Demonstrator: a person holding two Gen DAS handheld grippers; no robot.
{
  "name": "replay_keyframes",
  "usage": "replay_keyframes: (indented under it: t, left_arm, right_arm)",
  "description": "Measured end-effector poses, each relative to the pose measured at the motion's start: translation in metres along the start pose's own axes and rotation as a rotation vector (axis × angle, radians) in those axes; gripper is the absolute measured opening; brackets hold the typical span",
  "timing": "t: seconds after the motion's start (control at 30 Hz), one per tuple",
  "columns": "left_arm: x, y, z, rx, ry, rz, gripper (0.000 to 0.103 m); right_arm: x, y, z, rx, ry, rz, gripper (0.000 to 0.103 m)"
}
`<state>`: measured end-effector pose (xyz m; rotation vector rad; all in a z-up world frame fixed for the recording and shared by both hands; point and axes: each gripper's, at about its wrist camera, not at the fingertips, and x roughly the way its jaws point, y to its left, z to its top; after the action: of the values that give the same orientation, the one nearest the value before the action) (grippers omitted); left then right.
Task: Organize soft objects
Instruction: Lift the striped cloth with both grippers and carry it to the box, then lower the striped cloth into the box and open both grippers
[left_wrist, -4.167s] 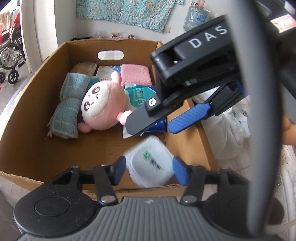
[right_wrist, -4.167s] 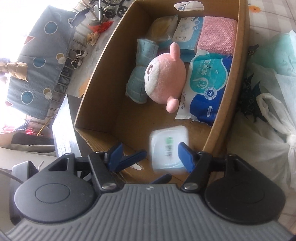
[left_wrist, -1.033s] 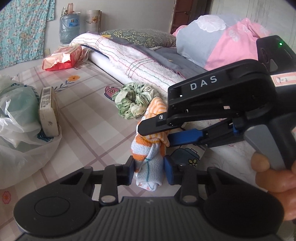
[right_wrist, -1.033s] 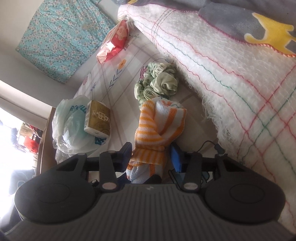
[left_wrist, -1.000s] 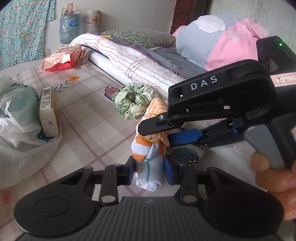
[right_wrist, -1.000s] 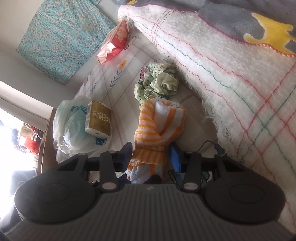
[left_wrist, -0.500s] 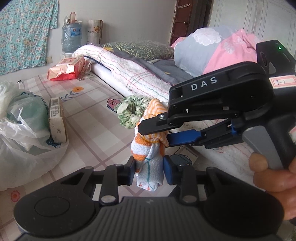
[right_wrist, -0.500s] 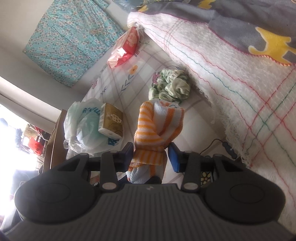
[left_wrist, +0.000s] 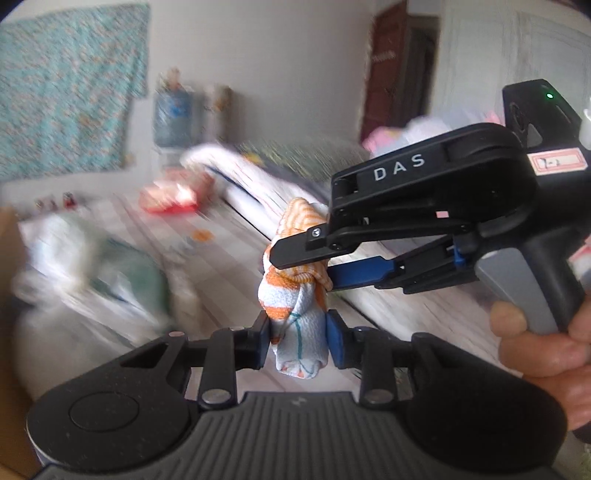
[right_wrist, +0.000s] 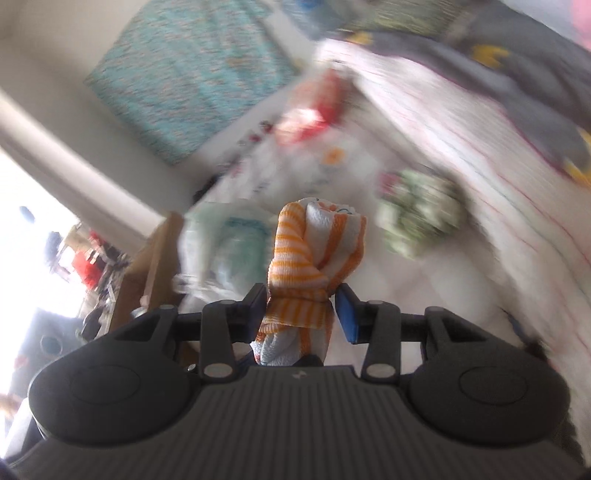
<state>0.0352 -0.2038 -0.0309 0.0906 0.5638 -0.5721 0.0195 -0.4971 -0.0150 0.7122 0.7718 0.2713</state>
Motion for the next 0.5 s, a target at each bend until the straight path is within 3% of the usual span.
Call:
replay_keyframes:
  t: [0.3, 0.5]
  left_arm:
    - [-0.083, 0.097, 0.024, -0.108, -0.114, 0.262, 0.033]
    - [-0.132, 0.171, 0.014, -0.226, -0.058, 0.468, 0.033]
  right_arm:
    - [0.06, 0.151, 0.023, -0.29, 0.112, 0.205, 0.04]
    - [0.137, 0.256, 0.005, -0.388, 0.325, 0.361, 0.04]
